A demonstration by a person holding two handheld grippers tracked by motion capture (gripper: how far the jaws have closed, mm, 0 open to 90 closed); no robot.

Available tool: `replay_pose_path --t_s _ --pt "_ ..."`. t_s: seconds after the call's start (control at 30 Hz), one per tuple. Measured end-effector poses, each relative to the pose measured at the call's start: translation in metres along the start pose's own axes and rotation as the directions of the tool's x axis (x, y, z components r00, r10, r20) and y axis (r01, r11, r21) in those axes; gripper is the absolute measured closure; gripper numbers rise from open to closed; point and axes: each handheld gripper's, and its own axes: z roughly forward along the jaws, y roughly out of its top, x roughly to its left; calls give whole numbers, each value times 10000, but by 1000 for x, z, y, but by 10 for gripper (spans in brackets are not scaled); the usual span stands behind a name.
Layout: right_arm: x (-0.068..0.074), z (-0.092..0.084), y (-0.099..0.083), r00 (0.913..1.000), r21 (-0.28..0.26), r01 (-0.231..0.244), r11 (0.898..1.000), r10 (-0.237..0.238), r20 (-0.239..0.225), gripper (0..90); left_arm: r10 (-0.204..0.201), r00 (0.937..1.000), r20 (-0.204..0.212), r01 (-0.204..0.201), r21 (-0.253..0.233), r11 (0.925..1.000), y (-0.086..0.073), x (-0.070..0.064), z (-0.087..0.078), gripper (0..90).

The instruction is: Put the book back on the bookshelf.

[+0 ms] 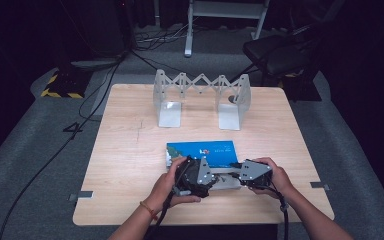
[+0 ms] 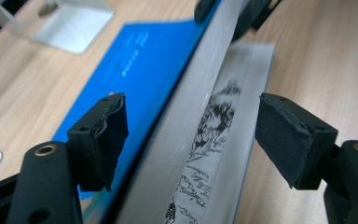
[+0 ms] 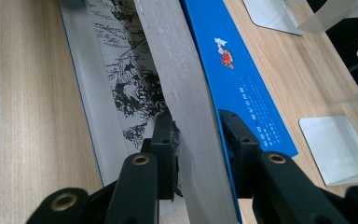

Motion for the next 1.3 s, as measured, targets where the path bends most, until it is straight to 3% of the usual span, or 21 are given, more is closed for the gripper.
replay_pose_path --t_s 0.07,0.1,0.17,0.2,0.23,0.27,0.33,0.43,0.5,0.53,0.6,0.67,0.73,0.9,0.97,1.0,1.1,1.13,1.2,1.23,1.3 --pt "0 0 0 10000 7 -54 10000 54 -16 697 212 9991 -374 -199 337 9992 -2 -5 8 285" --pt "0 0 1 10000 37 -16 10000 16 -15 695 289 9975 -649 -259 471 9986 -3 -6 9 347" --pt "1 2 0 10000 99 19 9999 -19 -62 692 320 9962 -809 -275 563 9980 -4 -5 10 477" --pt "1 2 0 10000 99 19 9999 -19 -62 692 287 9959 -857 -235 615 9978 -5 -4 9 477" --pt "1 2 1 10000 119 28 9999 -27 -84 689 301 9953 -925 -245 607 9979 -6 -2 8 552" --pt "1 2 1 10000 61 6 10000 -5 -63 681 324 9961 -821 -275 598 9978 -8 0 7 610" --pt "1 3 2 10000 30 19 10000 -19 -56 678 516 9956 -780 -468 616 9970 -9 2 6 629" --pt "-2 4 -1 9996 -526 -162 9985 150 -238 628 412 9984 -382 -398 359 9986 -16 9 3 646" --pt "-7 3 -7 9994 -1043 -52 9945 17 -340 587 423 9987 -292 -414 316 9986 -17 11 3 656" --pt "-12 4 -13 9987 -1208 -330 9921 279 -431 578 348 9992 -178 -346 109 9993 -19 14 0 660" --pt "-19 5 -21 9938 -1496 -881 9848 768 -799 578 228 9997 38 -228 -58 9997 -21 19 -2 663" --pt "-22 5 -24 9935 -1570 -907 9834 784 -826 588 112 9998 152 -110 -111 9999 -22 20 -2 661" --pt "-20 4 -24 9971 -1714 -372 9845 250 -725 635 50 9991 415 -43 -181 9998 -25 25 -3 657" --pt "-16 4 -17 9982 -1373 -209 9903 128 -593 661 -413 9980 471 421 -148 9990 -24 25 -3 592" --pt "-12 2 -11 9987 -1264 -138 9919 74 -508 675 -348 9989 299 349 -22 9994 -20 22 -1 497" --pt "-10 1 -8 9988 -1221 -75 9925 16 -486 680 -107 9998 181 105 99 9999 -15 16 2 470" --pt "-6 0 -2 9991 -1123 19 9937 -66 -414 690 76 10000 5 -76 177 9998 -11 7 6 404" --pt "-5 0 -1 9991 -1101 56 9939 -101 -407 691 53 9997 -250 -47 228 9997 -9 4 8 401" --pt "-4 0 0 9992 -1053 -19 9944 -23 -398 691 89 9995 -300 -80 307 9995 -8 3 8 368" --pt "-3 -1 3 9992 -974 -96 9952 58 -394 691 222 9975 -676 -190 484 9986 -7 -1 10 368" --pt "-2 -1 5 9994 -938 -116 9955 83 -350 693 328 9940 -1041 -269 578 9980 -6 -2 11 404"
